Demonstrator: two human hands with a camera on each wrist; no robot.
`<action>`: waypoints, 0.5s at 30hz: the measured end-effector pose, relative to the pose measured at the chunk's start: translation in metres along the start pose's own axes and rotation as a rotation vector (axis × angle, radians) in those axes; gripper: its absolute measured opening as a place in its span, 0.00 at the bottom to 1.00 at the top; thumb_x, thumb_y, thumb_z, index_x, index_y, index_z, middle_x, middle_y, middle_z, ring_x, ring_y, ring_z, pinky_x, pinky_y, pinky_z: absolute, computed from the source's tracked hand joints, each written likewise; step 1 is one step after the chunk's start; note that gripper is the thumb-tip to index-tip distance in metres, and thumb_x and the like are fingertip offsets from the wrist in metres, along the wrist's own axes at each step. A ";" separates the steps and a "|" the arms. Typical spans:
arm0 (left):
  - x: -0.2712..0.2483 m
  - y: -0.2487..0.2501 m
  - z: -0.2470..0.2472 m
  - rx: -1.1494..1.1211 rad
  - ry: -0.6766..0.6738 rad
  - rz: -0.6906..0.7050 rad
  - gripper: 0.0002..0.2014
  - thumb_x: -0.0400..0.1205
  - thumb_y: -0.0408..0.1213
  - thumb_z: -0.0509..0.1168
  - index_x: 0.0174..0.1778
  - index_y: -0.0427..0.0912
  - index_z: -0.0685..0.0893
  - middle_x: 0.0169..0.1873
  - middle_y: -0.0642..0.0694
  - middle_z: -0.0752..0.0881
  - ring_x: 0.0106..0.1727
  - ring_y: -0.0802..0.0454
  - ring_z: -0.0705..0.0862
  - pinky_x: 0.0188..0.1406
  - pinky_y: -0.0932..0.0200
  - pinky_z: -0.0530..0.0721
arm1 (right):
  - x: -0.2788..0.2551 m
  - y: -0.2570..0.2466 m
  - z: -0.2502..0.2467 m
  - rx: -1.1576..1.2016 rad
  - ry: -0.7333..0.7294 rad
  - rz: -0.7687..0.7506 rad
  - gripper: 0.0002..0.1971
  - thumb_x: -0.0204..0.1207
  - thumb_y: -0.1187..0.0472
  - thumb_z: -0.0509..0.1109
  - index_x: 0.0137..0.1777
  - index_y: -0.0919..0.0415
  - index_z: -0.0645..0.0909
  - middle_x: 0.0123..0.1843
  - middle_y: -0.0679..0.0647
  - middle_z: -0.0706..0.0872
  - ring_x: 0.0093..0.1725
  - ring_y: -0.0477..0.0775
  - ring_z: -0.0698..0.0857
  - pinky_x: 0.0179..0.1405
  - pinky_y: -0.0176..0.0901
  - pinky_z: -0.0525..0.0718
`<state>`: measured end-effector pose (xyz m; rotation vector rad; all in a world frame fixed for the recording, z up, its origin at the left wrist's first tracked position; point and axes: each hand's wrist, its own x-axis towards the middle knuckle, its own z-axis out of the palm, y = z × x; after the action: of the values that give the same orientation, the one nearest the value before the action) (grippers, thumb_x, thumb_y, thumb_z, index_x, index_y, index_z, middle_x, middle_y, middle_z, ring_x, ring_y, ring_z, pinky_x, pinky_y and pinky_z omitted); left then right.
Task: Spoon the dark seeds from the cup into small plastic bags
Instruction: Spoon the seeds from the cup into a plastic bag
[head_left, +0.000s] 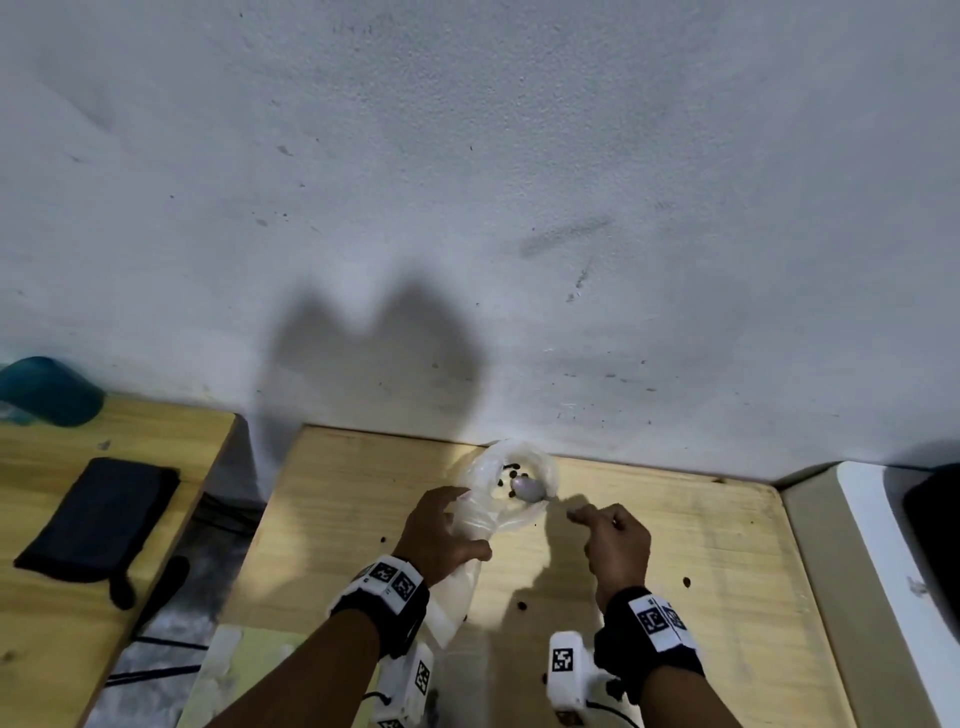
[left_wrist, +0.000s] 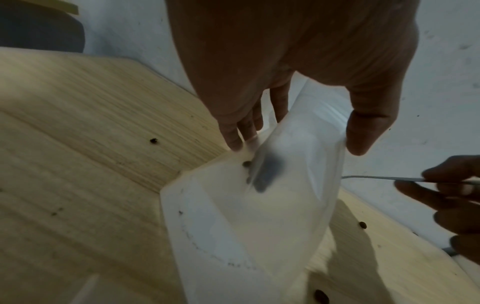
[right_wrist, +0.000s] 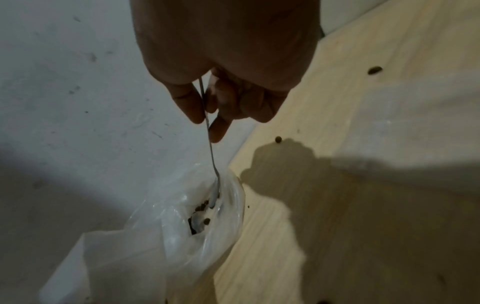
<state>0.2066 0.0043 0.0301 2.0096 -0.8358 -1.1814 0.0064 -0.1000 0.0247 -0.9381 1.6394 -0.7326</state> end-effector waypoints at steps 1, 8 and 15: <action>-0.002 -0.001 0.000 -0.005 0.014 0.000 0.45 0.54 0.43 0.81 0.70 0.51 0.75 0.68 0.50 0.75 0.61 0.50 0.79 0.51 0.59 0.80 | 0.000 0.004 0.003 -0.013 -0.040 0.030 0.19 0.63 0.63 0.80 0.20 0.54 0.72 0.20 0.52 0.70 0.25 0.54 0.69 0.30 0.45 0.68; -0.018 0.002 -0.008 -0.047 0.106 0.067 0.42 0.56 0.43 0.81 0.68 0.53 0.77 0.63 0.51 0.80 0.57 0.53 0.81 0.45 0.66 0.78 | -0.019 0.006 -0.018 -0.536 -0.141 -0.061 0.19 0.68 0.50 0.80 0.58 0.51 0.84 0.55 0.52 0.83 0.57 0.57 0.85 0.49 0.42 0.78; -0.038 0.027 -0.007 0.007 0.042 0.315 0.42 0.52 0.51 0.78 0.66 0.58 0.77 0.60 0.57 0.81 0.58 0.55 0.83 0.46 0.75 0.76 | -0.070 -0.059 -0.017 -0.225 -0.708 -0.294 0.18 0.75 0.72 0.66 0.57 0.52 0.89 0.34 0.49 0.84 0.24 0.42 0.73 0.24 0.30 0.70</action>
<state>0.1924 0.0203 0.0723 1.8186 -1.0896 -0.9541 0.0115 -0.0694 0.1121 -1.4243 0.9759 -0.3370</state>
